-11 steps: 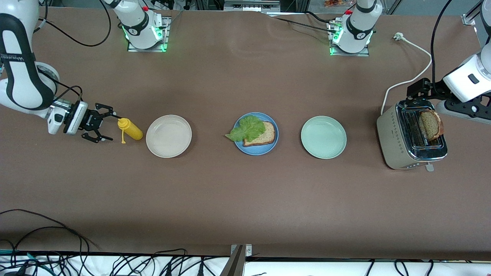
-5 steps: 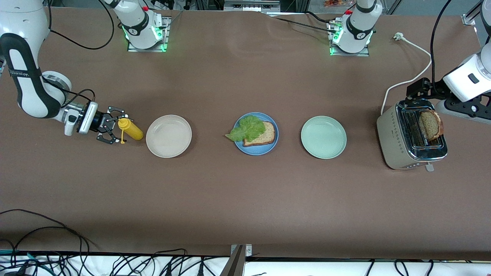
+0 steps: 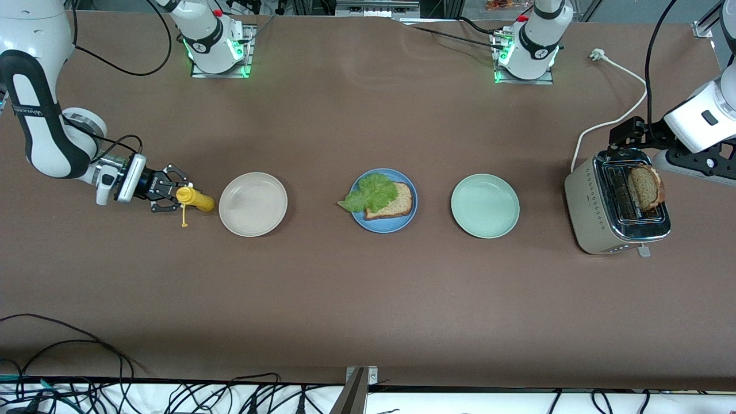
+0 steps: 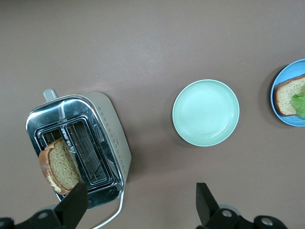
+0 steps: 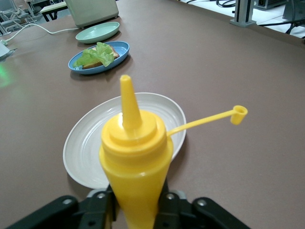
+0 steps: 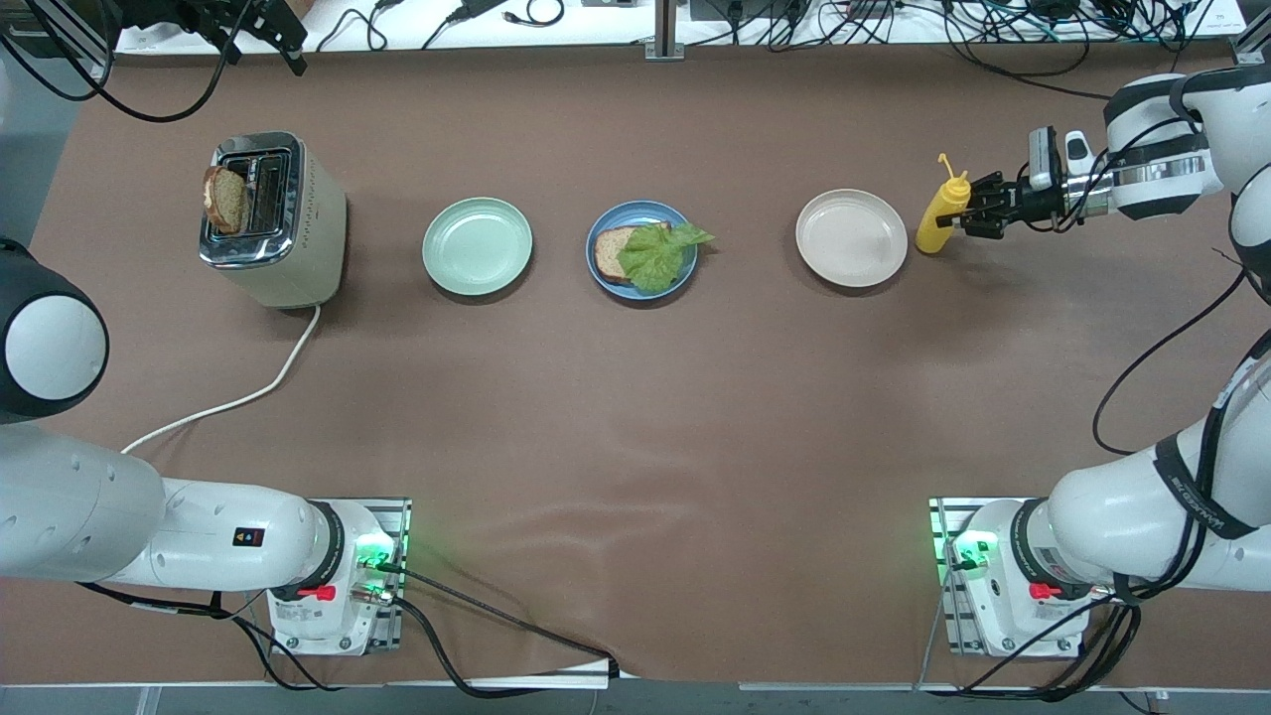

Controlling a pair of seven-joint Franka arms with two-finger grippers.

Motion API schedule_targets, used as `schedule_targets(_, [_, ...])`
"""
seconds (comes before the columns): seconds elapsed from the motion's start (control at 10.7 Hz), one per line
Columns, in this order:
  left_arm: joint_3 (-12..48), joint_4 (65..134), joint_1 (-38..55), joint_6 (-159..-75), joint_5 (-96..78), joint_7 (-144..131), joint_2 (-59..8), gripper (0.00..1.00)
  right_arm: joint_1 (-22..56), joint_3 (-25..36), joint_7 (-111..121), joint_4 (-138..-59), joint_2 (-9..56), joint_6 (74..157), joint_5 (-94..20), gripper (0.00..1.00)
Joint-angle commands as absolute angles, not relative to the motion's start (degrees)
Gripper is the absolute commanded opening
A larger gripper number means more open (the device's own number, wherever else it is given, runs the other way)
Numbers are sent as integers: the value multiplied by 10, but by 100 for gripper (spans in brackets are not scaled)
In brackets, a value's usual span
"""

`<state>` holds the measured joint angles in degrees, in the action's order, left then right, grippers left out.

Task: Make sandwich in blue plate with both arms
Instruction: 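Lift the mustard bottle and carry it toward the blue plate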

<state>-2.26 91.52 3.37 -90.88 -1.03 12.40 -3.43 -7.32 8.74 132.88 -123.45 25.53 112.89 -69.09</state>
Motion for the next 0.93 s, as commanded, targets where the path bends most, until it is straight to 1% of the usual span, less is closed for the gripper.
schedule_targets(0.0, [-18, 912, 28, -900, -11, 123, -30, 100, -80, 77, 1213, -1177, 252, 1122, -600, 15])
schedule_targets(0.19, [-18, 912, 27, -901, -11, 124, -30, 100, -79, 57, 1086, -1127, 244, 1114, -496, 15])
schedule_targets(0.37, [-18, 912, 27, -900, -10, 124, -30, 100, -79, 29, 961, -1074, 235, 1097, -420, 15])
schedule_targets(0.56, [-18, 912, 28, -899, -10, 123, -30, 100, -67, -7, 824, -993, 236, 1071, -318, 15])
schedule_targets(0.75, [-18, 912, 29, -896, -10, 123, -30, 100, -12, -9, 719, -924, 248, 1047, -230, 15])
schedule_targets(0.84, [-18, 911, 32, -895, -10, 122, -30, 100, 20, -9, 670, -916, 248, 1047, -203, 15])
